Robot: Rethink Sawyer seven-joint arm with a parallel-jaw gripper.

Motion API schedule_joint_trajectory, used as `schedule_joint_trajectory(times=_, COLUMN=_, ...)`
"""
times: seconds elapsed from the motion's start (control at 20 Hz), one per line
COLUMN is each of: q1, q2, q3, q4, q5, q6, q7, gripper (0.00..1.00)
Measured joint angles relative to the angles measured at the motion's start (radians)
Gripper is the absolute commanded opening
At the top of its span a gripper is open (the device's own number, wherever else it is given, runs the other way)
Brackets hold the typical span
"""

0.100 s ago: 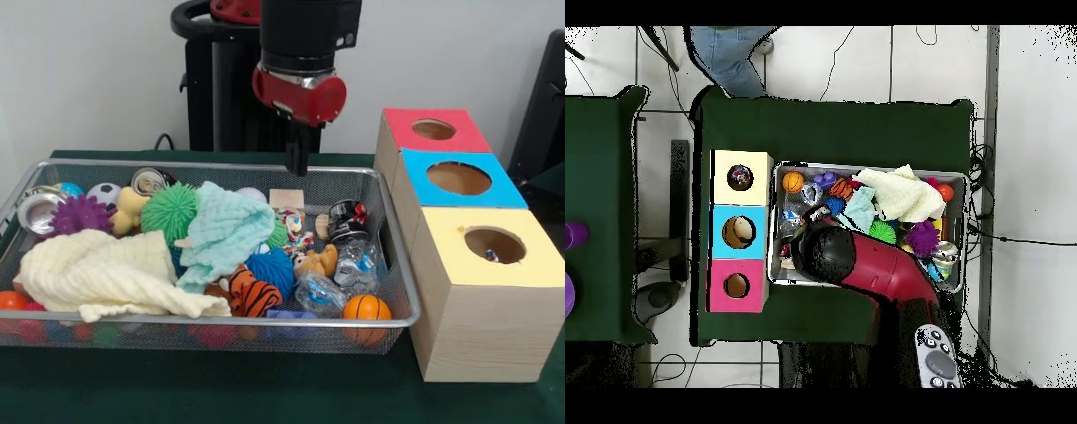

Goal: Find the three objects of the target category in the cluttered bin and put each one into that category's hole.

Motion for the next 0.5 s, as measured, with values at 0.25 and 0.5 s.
schedule_joint_trajectory(times=0.25, q1=-0.042, q2=0.063, q3=0.073, q4=0.015, q5=-0.024, q6=-0.182, q7=0.000, gripper=0.00)
schedule_joint_trajectory(times=0.5, q1=-0.031, q2=0.139, q3=0.090, q4=0.033, q5=-0.060, q6=-0.257, q7=0.000, gripper=1.00)
